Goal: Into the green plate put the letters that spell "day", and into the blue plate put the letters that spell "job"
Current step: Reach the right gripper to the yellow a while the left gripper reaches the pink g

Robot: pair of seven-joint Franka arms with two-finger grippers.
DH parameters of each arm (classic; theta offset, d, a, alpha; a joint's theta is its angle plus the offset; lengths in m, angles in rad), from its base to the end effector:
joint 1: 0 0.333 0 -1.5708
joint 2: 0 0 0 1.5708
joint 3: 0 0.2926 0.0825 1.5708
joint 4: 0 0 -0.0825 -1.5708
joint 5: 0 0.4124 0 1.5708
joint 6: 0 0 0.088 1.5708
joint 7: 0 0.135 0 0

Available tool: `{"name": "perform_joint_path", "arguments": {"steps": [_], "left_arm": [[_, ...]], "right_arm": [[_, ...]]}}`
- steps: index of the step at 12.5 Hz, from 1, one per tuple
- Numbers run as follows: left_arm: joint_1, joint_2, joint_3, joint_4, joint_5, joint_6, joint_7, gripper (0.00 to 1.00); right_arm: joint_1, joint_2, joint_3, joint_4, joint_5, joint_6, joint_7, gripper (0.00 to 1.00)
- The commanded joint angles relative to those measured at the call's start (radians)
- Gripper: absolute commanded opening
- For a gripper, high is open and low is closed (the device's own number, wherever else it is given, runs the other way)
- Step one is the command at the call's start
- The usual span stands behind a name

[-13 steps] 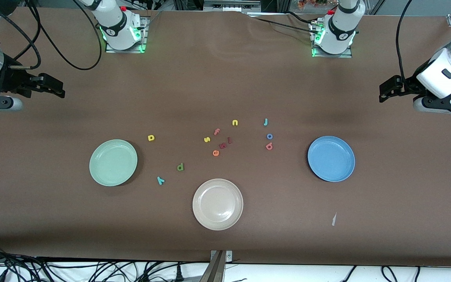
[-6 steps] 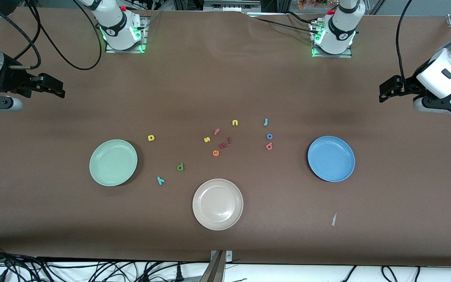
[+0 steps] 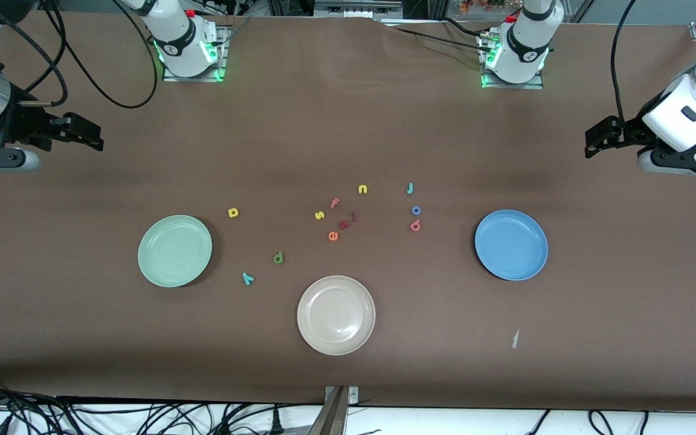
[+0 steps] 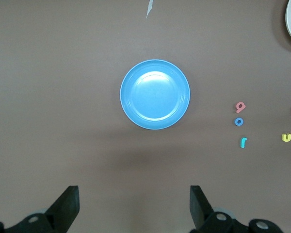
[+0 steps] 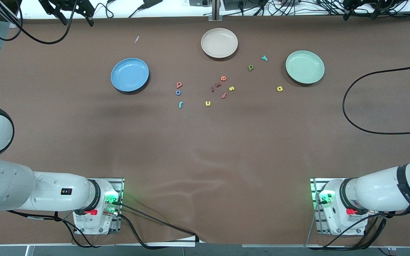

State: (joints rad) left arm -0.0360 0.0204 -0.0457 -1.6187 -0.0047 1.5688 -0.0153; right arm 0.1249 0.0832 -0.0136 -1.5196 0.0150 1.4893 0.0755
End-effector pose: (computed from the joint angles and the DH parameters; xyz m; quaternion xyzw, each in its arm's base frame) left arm 0.5818 -0.0481 0.5372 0.9988 -0.0331 -0.0352 0.0011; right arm 0.5896 0.0683 0.5429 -0.9982 -0.0180 0.0571 0.0016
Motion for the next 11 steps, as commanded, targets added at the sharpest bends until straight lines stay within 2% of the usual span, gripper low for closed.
{"name": "perform_joint_path", "arguments": {"steps": [1, 3, 6, 7, 9, 11], "left_arm": [[-0.002, -0.019, -0.003, -0.010, 0.026, -0.009, 0.008, 1.00], [-0.004, -0.019, -0.002, -0.010, 0.026, -0.009, 0.008, 1.00], [-0.004, -0.017, -0.002, -0.013, 0.017, -0.009, 0.005, 1.00], [-0.002, -0.016, -0.002, -0.013, 0.017, -0.009, 0.001, 1.00], [-0.004, 0.001, -0.002, -0.012, 0.017, -0.009, -0.014, 1.00], [-0.015, 0.006, -0.003, -0.012, 0.017, -0.009, -0.003, 1.00]], "right_arm": [[0.034, 0.044, 0.015, 0.029, 0.017, 0.029, 0.018, 1.00], [0.060, 0.082, 0.017, 0.030, 0.057, 0.061, 0.021, 1.00], [0.137, 0.156, 0.014, 0.032, 0.059, 0.144, 0.067, 1.00], [0.165, 0.167, 0.012, 0.003, 0.059, 0.213, 0.070, 1.00], [0.165, 0.159, 0.015, -0.144, 0.060, 0.369, 0.050, 1.00], [0.165, 0.158, 0.033, -0.252, 0.056, 0.461, 0.000, 1.00]]}}
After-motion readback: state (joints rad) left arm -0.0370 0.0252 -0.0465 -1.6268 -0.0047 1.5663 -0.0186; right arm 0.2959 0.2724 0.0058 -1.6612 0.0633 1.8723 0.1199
